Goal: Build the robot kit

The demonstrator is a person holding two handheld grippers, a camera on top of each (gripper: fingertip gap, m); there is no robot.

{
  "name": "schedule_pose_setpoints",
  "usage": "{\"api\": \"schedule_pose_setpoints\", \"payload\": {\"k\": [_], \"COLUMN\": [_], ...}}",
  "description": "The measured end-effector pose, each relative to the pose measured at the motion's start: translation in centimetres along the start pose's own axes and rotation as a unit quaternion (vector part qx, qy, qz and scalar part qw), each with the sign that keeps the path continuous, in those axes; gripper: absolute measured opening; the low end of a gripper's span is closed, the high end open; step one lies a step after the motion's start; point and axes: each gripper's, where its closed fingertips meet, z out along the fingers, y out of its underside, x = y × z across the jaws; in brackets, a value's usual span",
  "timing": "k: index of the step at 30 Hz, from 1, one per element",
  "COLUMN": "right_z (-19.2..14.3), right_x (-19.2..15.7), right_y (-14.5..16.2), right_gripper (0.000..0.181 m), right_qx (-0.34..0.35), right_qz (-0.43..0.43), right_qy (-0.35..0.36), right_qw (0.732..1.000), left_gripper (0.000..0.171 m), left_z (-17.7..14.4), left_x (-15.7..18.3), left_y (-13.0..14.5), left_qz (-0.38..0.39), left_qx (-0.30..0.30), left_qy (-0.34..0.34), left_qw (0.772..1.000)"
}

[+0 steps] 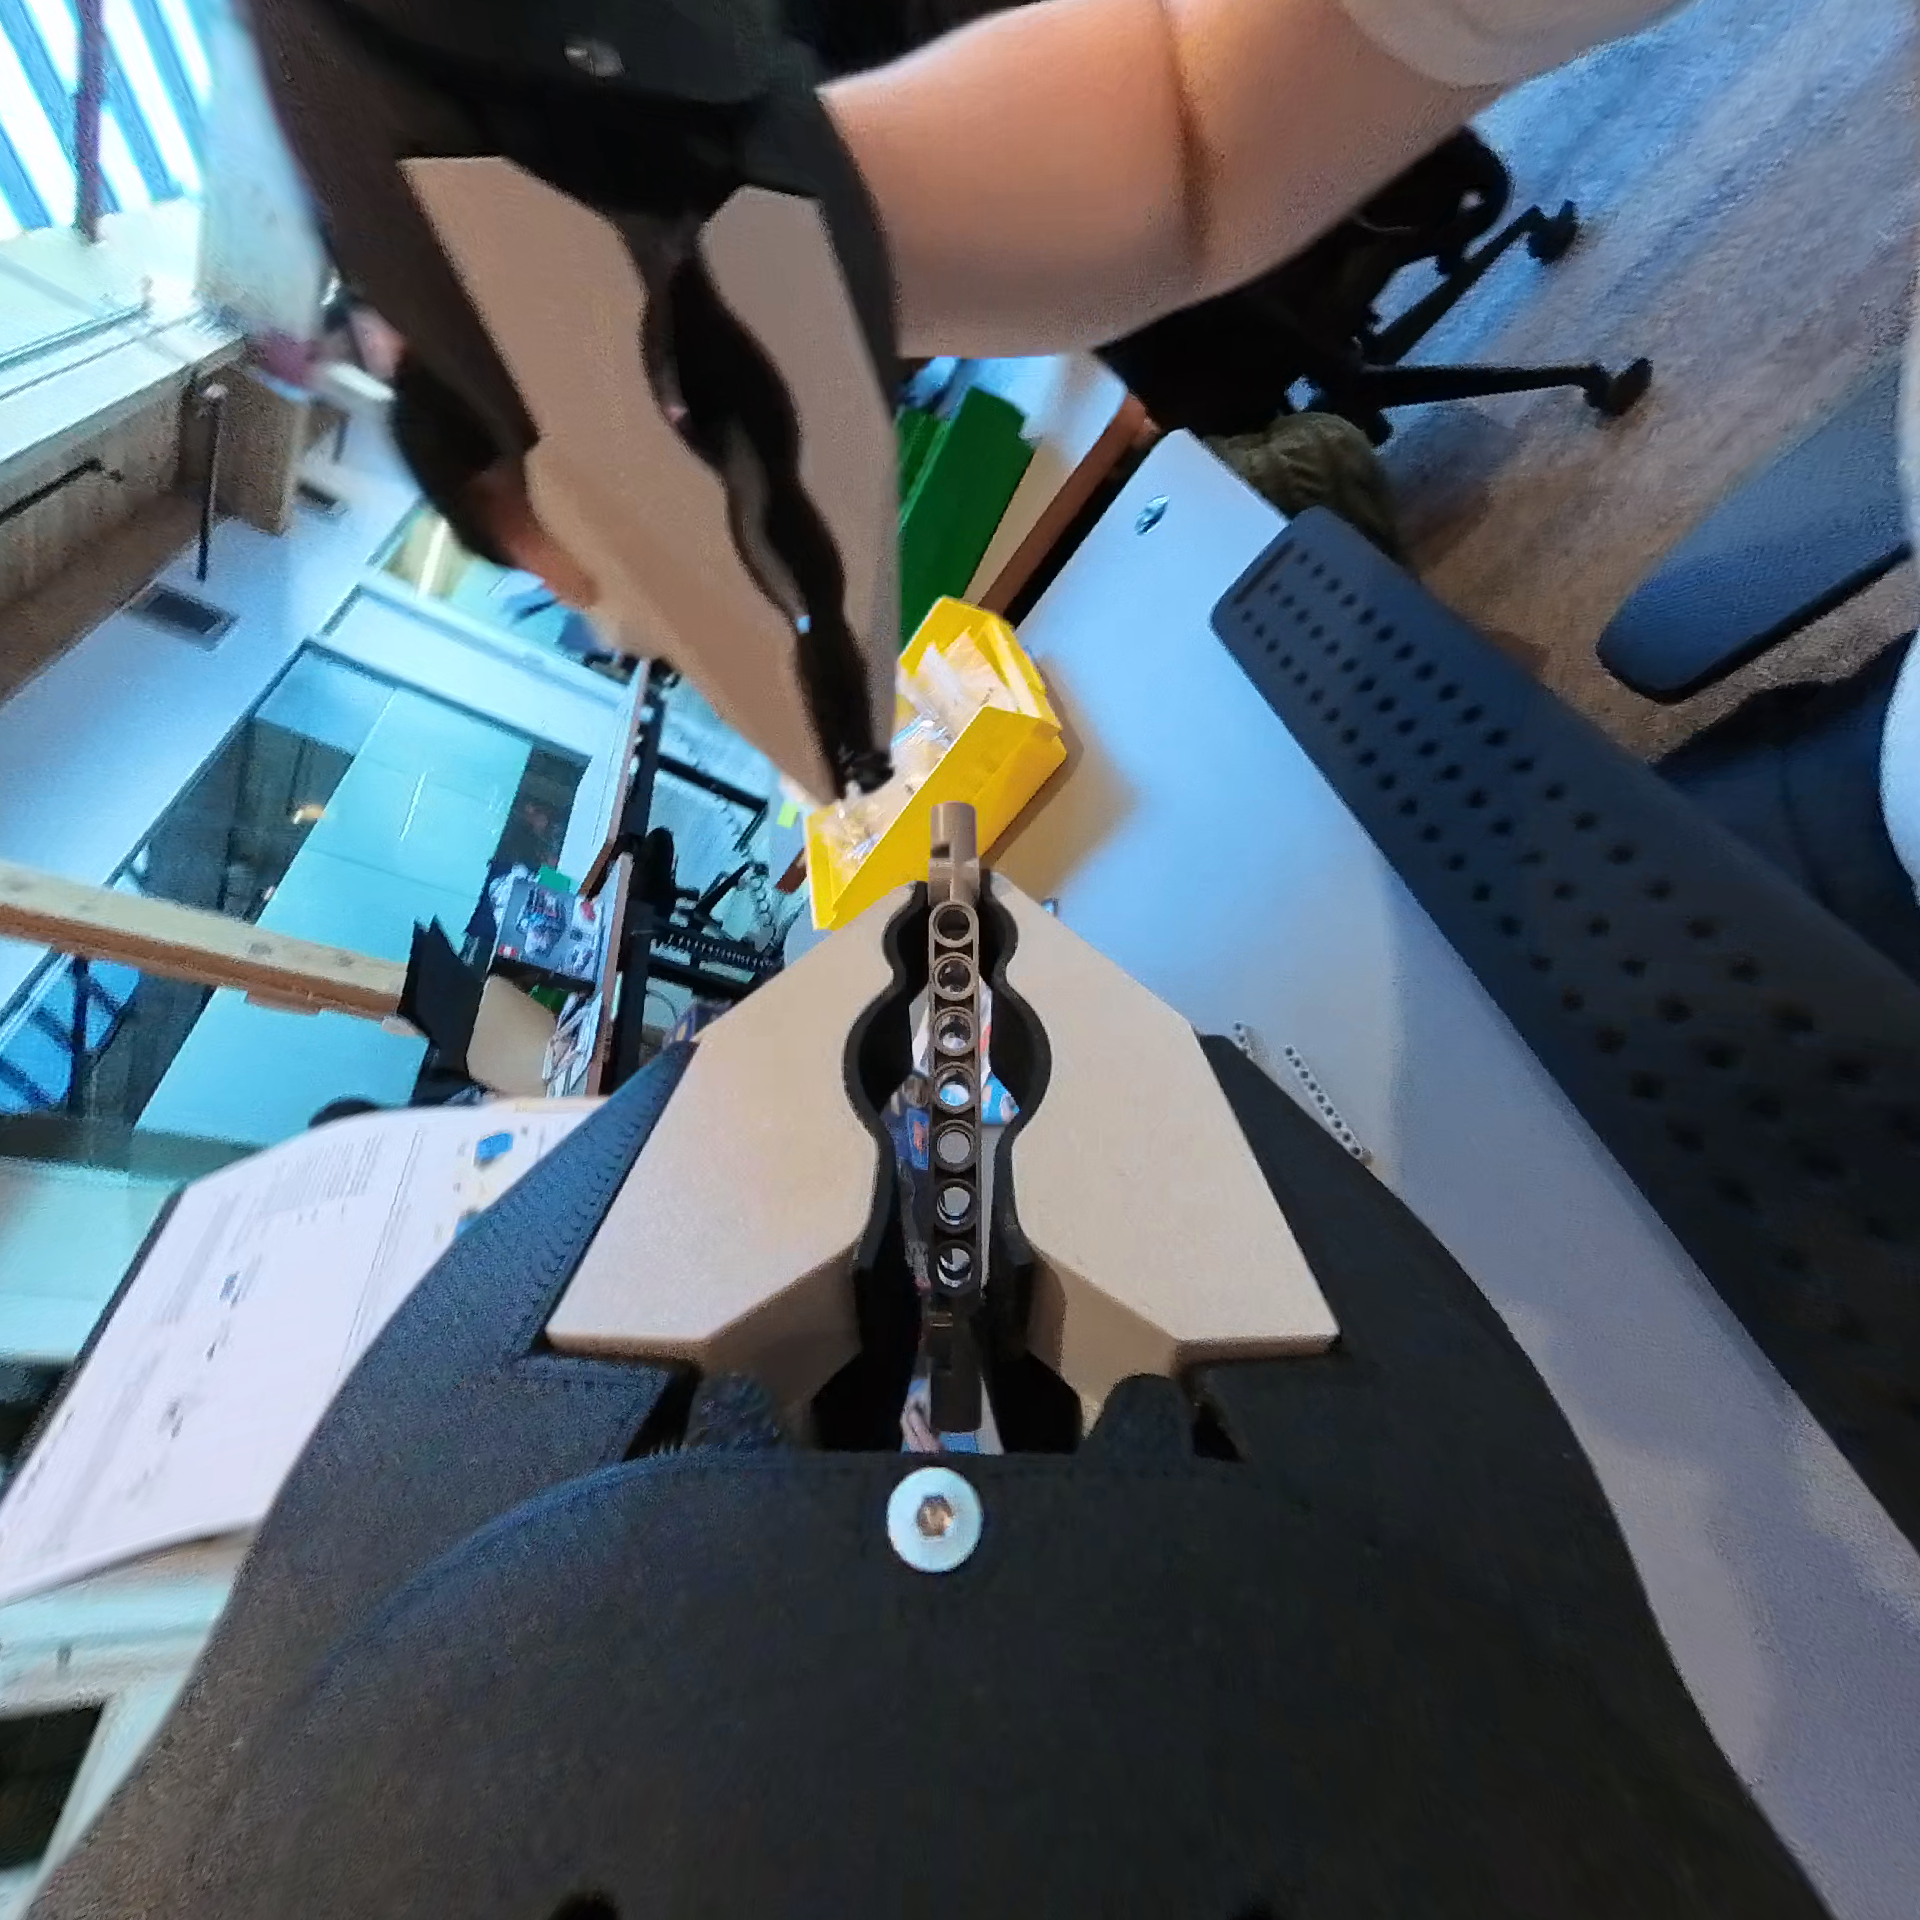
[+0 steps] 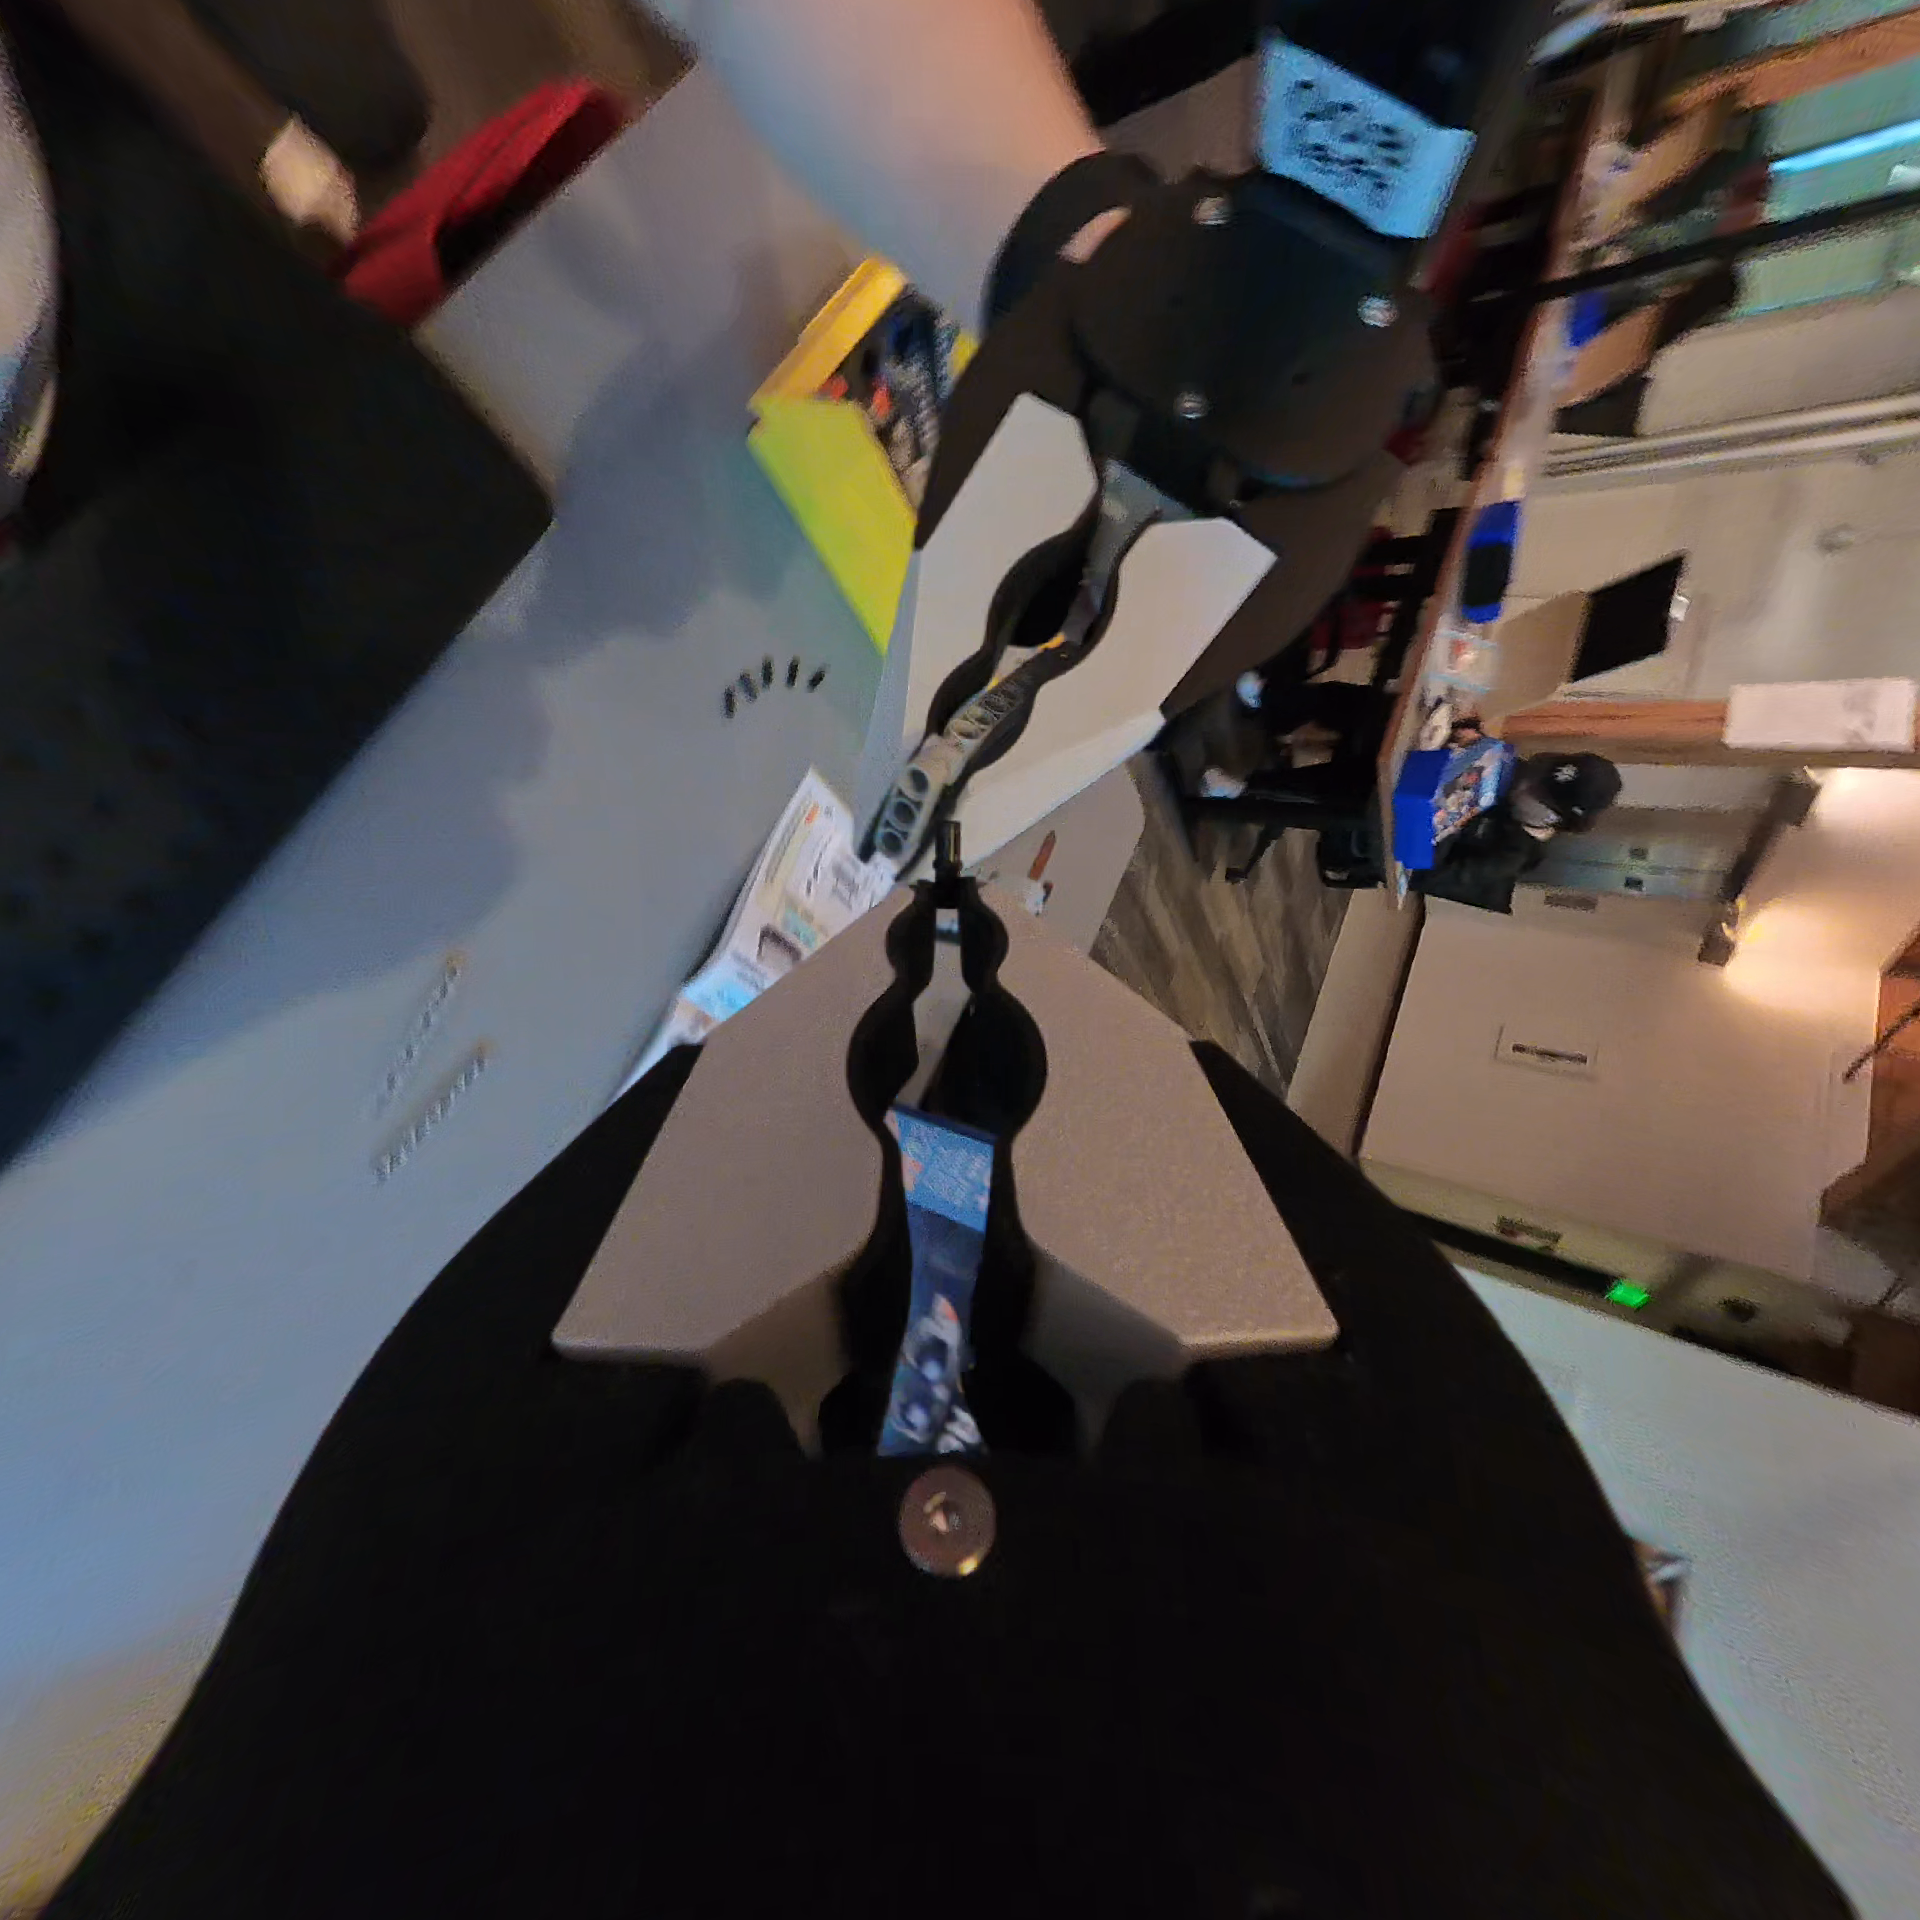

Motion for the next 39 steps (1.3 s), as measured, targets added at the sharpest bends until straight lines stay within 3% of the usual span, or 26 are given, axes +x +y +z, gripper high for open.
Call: {"api": "schedule_pose_setpoints", "payload": {"k": [4, 6, 9, 12, 14, 20, 22, 26, 29, 31, 35, 39], "right_z": [1.4, 2.7, 6.4, 10.5, 12.7, 17.6, 18.5, 19.6, 19.8, 20.2, 22.2, 21.8], "right_x": [-1.5, -3.3, -6.5, -9.7, -11.0, -14.1, -14.9, -15.4, -15.0, -15.2, -19.2, -21.5], "right_y": [2.9, 4.2, 7.0, 9.1, 10.2, 12.2, 12.2, 12.5, 12.5, 12.8, 14.9, 16.1], "right_gripper": [0.003, 0.004, 0.004, 0.004, 0.004, 0.004, 0.004, 0.004, 0.004, 0.004, 0.004, 0.004], "right_qx": [0.07, 0.115, 0.142, 0.144, 0.15, 0.141, 0.129, 0.103, 0.106, 0.094, -0.057, -0.191], "right_qz": [0.141, 0.223, 0.321, 0.357, 0.382, 0.504, 0.516, 0.503, 0.503, 0.507, 0.434, 0.345], "right_qy": [0.08, 0.094, 0.091, 0.067, 0.049, -0.06, -0.089, -0.102, -0.09, -0.086, -0.157, -0.275], "right_qw": [0.984, 0.963, 0.932, 0.92, 0.911, 0.85, 0.842, 0.852, 0.853, 0.852, 0.885, 0.877], "left_gripper": [0.005, 0.005, 0.005, 0.005, 0.005, 0.005, 0.005, 0.005, 0.005, 0.005, 0.005, 0.005], "left_z": [0.4, 1.3, 2.9, 3.9, 4.3, 4.3, 4.0, 3.9, 3.9, 3.6, 2.3, 0.8], "left_x": [0.1, 2.5, 6.1, 9.8, 11.9, 13.4, 13.6, 13.5, 12.6, 12.5, 14.1, 14.5], "left_y": [4.3, 7.3, 12.0, 15.9, 17.1, 19.5, 20.6, 21.1, 20.7, 21.5, 23.8, 24.0], "left_qz": [-0.038, -0.075, -0.192, -0.262, -0.291, -0.36, -0.371, -0.404, -0.431, -0.441, -0.445, -0.471], "left_qx": [-0.069, -0.118, -0.164, -0.203, -0.211, -0.217, -0.229, -0.209, -0.183, -0.199, -0.28, -0.297], "left_qy": [-0.062, -0.042, -0.004, 0.044, 0.081, 0.085, 0.07, 0.048, 0.03, 0.015, 0.01, -0.009], "left_qw": [0.995, 0.989, 0.968, 0.942, 0.93, 0.903, 0.897, 0.889, 0.883, 0.875, 0.85, 0.831]}}
